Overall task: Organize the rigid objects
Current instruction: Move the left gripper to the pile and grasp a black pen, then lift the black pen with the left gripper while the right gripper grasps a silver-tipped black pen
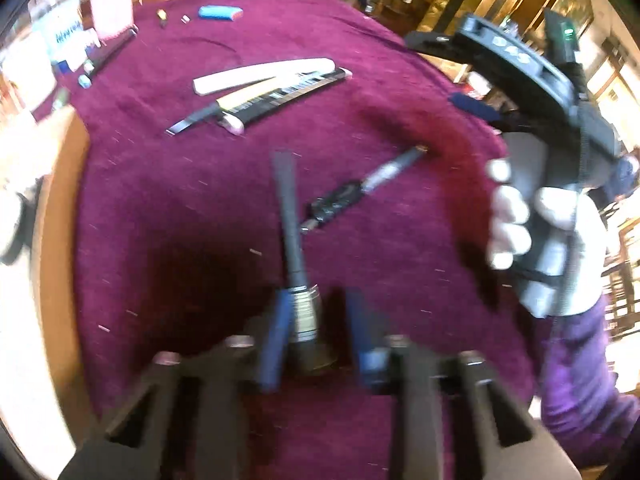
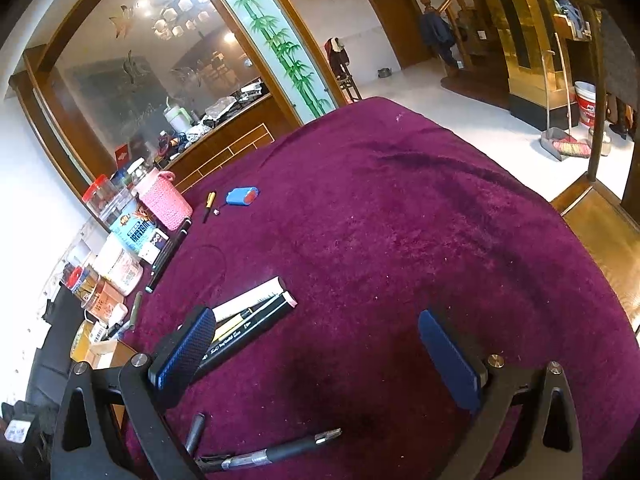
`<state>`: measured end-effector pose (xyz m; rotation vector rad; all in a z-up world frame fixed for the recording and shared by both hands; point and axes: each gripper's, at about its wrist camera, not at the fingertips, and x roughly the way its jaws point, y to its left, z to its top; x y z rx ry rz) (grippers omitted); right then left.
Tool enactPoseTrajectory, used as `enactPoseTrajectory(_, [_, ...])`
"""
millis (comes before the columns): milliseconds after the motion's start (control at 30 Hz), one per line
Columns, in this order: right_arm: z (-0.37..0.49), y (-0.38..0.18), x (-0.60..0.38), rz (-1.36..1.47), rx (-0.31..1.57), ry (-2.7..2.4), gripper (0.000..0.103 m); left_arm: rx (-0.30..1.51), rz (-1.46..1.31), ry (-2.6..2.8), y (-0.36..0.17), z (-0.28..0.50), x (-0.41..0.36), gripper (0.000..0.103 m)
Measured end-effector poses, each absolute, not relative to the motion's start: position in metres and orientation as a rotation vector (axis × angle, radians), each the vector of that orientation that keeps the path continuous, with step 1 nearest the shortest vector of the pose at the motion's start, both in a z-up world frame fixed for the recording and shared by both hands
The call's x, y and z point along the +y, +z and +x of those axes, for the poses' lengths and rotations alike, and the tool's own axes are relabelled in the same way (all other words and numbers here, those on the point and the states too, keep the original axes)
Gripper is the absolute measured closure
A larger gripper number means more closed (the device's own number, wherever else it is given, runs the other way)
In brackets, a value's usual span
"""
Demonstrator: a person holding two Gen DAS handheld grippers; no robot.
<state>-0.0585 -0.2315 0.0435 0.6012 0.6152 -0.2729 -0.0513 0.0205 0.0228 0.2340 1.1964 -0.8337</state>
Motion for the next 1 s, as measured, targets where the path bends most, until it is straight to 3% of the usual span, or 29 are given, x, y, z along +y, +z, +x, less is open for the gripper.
enactPoseTrajectory(400, [-0.061,0.043,-0.235,0.621,0.617,-0.275,0.001,1.160,0.251,-0.785,0.025,-0.058,0.022,0.084])
enactPoseTrajectory(567, [-0.060,0.042,-0.236,0.625,0.620,-0.279,0.001,1.116,0.296,-0.749,0.024,-0.048,0.002,0.066])
enactPoseTrajectory(633, [-0.060,0.041,-0.236,0.619,0.624,-0.278,0.001,1.069,0.349,-0.736,0.022,-0.047,-0.009,0.066])
enactPoseTrajectory(700, [-0.060,0.042,-0.235,0.612,0.622,-0.285,0.001,1.028,0.409,-0.724,0.021,-0.053,-0.015,0.069])
enactPoseTrajectory(767, [-0.060,0.042,-0.236,0.616,0.622,-0.289,0.001,1.013,0.441,-0.717,0.021,-0.054,-0.010,0.089])
enactPoseTrajectory(833, [-0.060,0.040,-0.237,0.628,0.628,-0.286,0.001,1.045,0.420,-0.702,0.023,-0.049,0.005,0.093])
enactPoseTrajectory(1000, [-0.058,0.040,-0.235,0.630,0.638,-0.271,0.001,1.081,0.345,-0.644,0.024,-0.038,0.033,0.094])
